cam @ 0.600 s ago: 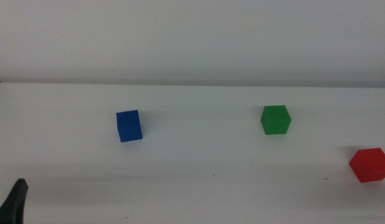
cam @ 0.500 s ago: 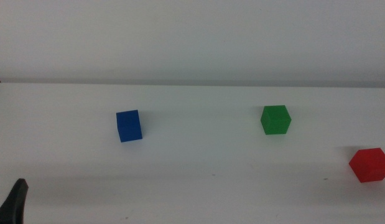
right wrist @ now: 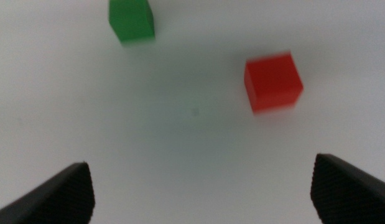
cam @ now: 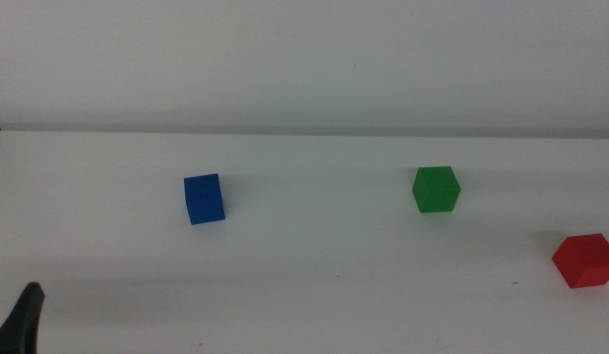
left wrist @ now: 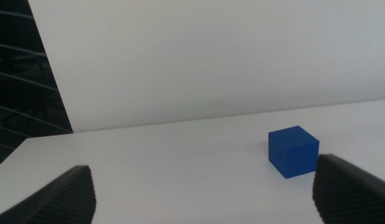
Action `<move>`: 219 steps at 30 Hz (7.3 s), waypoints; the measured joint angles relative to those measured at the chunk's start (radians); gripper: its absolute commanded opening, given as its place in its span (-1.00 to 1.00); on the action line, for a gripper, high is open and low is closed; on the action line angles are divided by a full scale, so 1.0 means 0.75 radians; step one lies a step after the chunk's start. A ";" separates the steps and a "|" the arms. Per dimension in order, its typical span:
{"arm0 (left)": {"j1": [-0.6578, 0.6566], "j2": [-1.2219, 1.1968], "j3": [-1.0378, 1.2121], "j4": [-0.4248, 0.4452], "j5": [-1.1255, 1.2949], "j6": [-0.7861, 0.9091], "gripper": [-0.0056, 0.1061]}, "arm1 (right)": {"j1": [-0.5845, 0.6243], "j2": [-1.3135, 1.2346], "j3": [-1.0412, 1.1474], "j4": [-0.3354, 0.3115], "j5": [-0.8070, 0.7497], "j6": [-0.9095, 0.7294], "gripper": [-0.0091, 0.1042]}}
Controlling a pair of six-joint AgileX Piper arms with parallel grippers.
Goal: Stack red cubes first, then green, then blue cubes in a specific spot.
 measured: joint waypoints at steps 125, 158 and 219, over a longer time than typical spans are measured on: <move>0.000 0.000 0.000 0.000 0.000 0.000 0.78 | 0.802 2.127 -1.496 -0.068 0.330 0.569 0.43; 0.000 0.000 0.000 0.000 0.000 0.000 0.78 | 0.188 1.929 -1.512 -0.103 0.436 0.144 0.80; 0.000 0.000 0.000 0.000 0.000 0.000 0.78 | 0.906 1.758 -1.244 -0.319 0.238 0.865 -0.60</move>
